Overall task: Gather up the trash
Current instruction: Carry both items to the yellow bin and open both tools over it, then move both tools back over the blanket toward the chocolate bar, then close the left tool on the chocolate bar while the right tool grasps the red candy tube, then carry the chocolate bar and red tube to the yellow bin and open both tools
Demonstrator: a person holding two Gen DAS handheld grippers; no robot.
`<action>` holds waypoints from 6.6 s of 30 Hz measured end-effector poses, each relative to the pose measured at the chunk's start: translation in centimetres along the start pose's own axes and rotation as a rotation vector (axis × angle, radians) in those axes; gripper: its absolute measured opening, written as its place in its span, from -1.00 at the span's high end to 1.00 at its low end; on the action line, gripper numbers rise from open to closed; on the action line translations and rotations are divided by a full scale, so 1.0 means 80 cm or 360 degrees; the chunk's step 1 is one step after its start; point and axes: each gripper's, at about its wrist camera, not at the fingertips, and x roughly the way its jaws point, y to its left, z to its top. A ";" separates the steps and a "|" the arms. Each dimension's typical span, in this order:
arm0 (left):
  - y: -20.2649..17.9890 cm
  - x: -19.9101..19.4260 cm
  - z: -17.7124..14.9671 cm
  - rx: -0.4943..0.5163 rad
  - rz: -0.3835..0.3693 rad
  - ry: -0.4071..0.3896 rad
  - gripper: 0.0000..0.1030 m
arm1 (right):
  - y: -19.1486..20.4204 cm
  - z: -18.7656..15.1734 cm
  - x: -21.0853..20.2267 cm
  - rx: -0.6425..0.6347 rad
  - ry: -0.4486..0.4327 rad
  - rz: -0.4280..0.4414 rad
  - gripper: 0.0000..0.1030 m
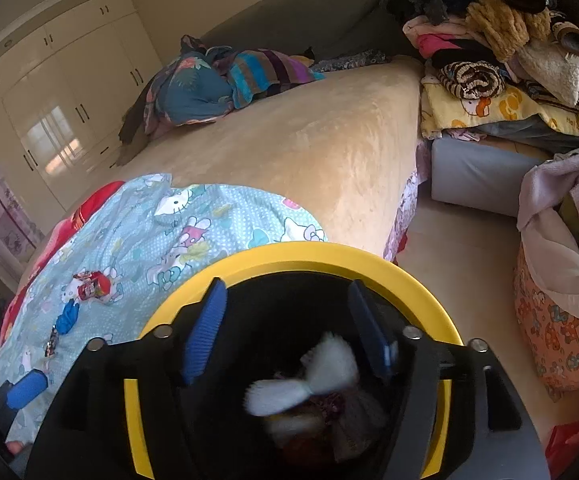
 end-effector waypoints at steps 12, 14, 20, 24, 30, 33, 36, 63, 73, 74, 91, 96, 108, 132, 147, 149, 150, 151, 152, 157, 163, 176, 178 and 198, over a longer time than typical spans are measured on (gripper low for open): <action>0.036 -0.041 0.008 -0.0107 0.0143 -0.0136 -0.79 | 0.049 0.007 -0.021 -0.0141 -0.0077 0.0128 -0.32; 0.041 -0.047 0.010 -0.0122 0.0169 -0.0158 -0.79 | 0.057 0.009 -0.026 -0.0164 -0.0099 0.0153 -0.35; 0.057 -0.062 0.014 -0.0190 0.0221 -0.0195 -0.79 | 0.080 0.010 -0.035 -0.0237 -0.0126 0.0221 -0.41; 0.071 -0.072 0.015 -0.0233 0.0259 -0.0221 -0.79 | 0.096 0.008 -0.037 -0.0284 -0.0122 0.0266 -0.42; 0.096 -0.087 0.015 -0.0320 0.0318 -0.0260 -0.79 | 0.126 -0.002 -0.033 -0.0359 -0.0086 0.0336 -0.43; 0.108 -0.094 0.014 -0.0348 0.0351 -0.0279 -0.79 | 0.141 -0.008 -0.031 -0.0403 -0.0069 0.0366 -0.43; 0.121 -0.101 0.013 -0.0375 0.0383 -0.0296 -0.79 | 0.157 -0.014 -0.029 -0.0447 -0.0055 0.0404 -0.43; 0.276 -0.137 -0.039 -0.0771 0.0697 -0.0277 -0.79 | 0.313 -0.018 0.108 -0.0726 0.0297 0.0642 -0.44; 0.303 -0.107 -0.051 -0.0826 0.0677 -0.0177 -0.12 | 0.350 -0.016 0.199 -0.0825 0.0400 0.0561 -0.43; 0.304 -0.105 -0.052 -0.0828 0.0676 -0.0168 -0.04 | 0.353 -0.016 0.208 -0.0832 0.0414 0.0557 -0.43; 0.332 -0.051 -0.058 -0.0838 0.0631 -0.0027 0.14 | 0.396 -0.028 0.307 -0.0857 0.0641 0.0670 -0.28; 0.339 -0.044 -0.062 -0.0869 0.0626 -0.0002 0.24 | 0.400 -0.036 0.308 -0.0844 0.0683 0.0779 0.12; 0.330 -0.051 -0.069 -0.0854 0.0545 -0.0007 0.55 | 0.375 -0.051 0.229 -0.0766 0.0552 0.0818 0.42; 0.265 -0.121 -0.041 -0.0741 0.0416 -0.0184 0.55 | 0.283 -0.057 0.067 -0.0649 0.0217 0.0721 0.46; 0.186 -0.121 -0.006 -0.0541 0.0249 -0.0225 0.55 | 0.224 -0.021 0.014 -0.0531 0.0080 0.0645 0.46; 0.175 -0.119 -0.002 -0.0513 0.0227 -0.0227 0.55 | 0.212 -0.017 0.009 -0.0511 0.0070 0.0626 0.46; 0.172 -0.118 -0.001 -0.0504 0.0219 -0.0226 0.55 | 0.206 -0.015 0.008 -0.0499 0.0067 0.0617 0.46; 0.167 -0.116 0.000 -0.0492 0.0208 -0.0223 0.55 | 0.199 -0.013 0.005 -0.0485 0.0060 0.0604 0.46; 0.163 -0.115 0.001 -0.0479 0.0199 -0.0222 0.55 | 0.192 -0.012 0.003 -0.0472 0.0055 0.0597 0.46; 0.147 -0.109 0.005 -0.0432 0.0162 -0.0209 0.55 | 0.163 -0.004 -0.006 -0.0414 0.0024 0.0548 0.46; 0.123 -0.101 0.009 -0.0368 0.0121 -0.0190 0.55 | 0.132 0.003 -0.014 -0.0347 0.0003 0.0480 0.46; 0.086 -0.080 0.009 -0.0241 0.0056 -0.0132 0.55 | 0.074 0.016 -0.024 -0.0244 0.0005 0.0373 0.46; 0.080 -0.077 0.009 -0.0227 0.0046 -0.0124 0.55 | 0.066 0.017 -0.025 -0.0228 0.0012 0.0359 0.46; 0.009 -0.034 0.000 -0.0012 -0.0068 0.0007 0.55 | 0.022 0.021 -0.024 -0.0178 0.0090 0.0289 0.46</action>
